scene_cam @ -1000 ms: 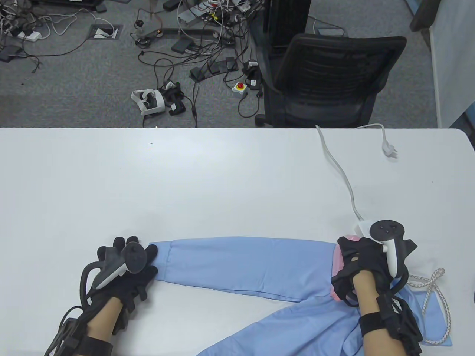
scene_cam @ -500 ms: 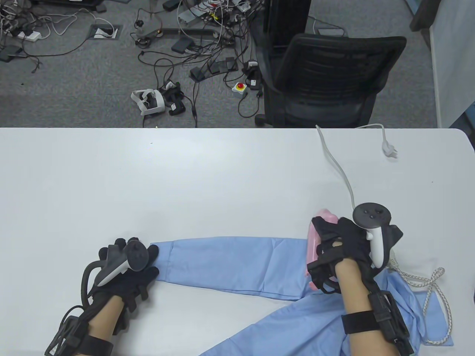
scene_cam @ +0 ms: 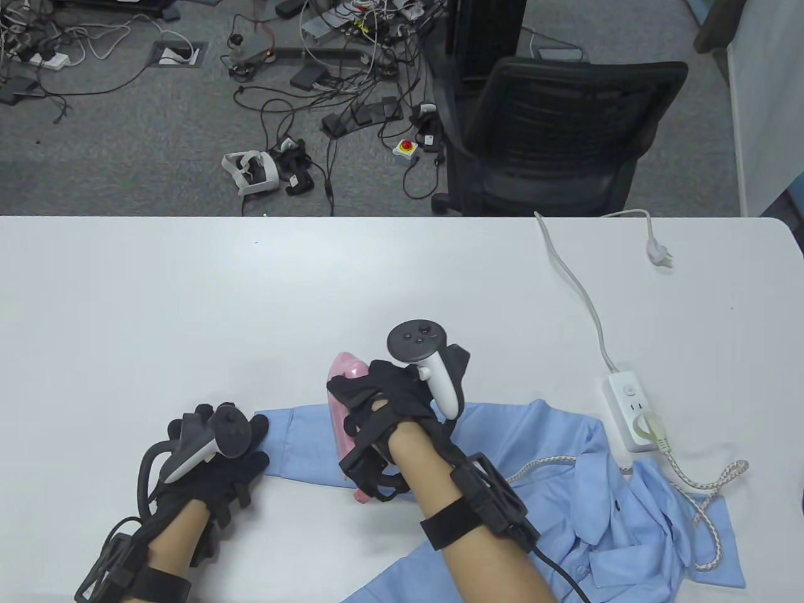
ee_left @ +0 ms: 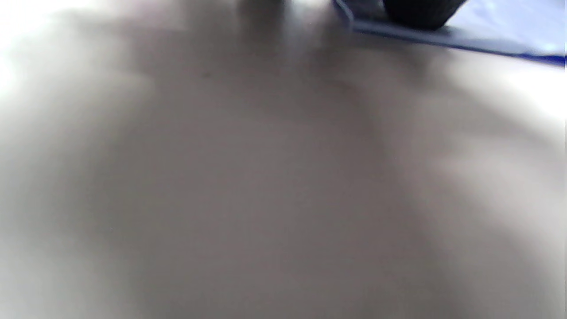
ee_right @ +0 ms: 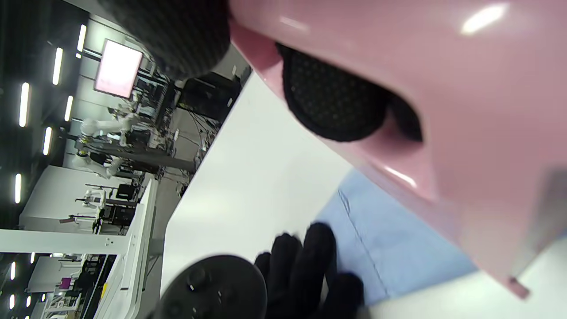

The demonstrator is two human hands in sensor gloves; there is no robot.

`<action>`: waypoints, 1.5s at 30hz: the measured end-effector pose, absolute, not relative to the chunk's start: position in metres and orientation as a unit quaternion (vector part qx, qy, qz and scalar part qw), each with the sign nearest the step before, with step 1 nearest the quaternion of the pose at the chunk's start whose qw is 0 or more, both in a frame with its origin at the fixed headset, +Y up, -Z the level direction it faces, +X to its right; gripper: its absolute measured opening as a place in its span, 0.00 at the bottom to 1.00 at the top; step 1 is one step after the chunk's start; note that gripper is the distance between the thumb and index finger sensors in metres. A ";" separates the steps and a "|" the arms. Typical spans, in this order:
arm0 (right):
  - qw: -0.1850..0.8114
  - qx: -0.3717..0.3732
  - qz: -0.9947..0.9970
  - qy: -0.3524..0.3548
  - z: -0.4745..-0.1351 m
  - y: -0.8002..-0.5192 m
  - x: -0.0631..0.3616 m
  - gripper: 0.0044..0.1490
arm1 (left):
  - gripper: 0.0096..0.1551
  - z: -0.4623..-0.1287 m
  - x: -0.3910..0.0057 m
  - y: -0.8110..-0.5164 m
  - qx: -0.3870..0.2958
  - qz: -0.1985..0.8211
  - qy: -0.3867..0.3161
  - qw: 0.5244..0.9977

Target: Iron long-sleeve shirt with electric iron on table

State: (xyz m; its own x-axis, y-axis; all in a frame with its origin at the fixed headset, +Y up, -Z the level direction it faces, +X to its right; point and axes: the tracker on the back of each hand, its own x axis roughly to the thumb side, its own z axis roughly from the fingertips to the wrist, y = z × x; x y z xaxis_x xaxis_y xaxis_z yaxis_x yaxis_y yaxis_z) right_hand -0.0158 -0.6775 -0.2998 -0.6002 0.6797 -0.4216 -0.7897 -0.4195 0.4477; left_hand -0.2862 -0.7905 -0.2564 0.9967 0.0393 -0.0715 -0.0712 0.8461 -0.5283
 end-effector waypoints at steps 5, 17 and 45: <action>0.503 -0.103 0.773 0.373 -0.302 -0.733 -0.039 0.43 | 0.34 -0.257 -0.286 -0.790 -0.277 0.029 0.029 0.960; 0.586 -0.104 0.707 0.383 -0.302 -0.767 -0.070 0.42 | 0.34 -0.257 -0.285 -0.790 -0.278 0.028 0.029 0.960; 0.561 -0.192 0.731 0.337 -0.298 -0.765 -0.019 0.42 | 0.41 -0.252 -0.275 -0.791 -0.290 -0.013 0.030 0.956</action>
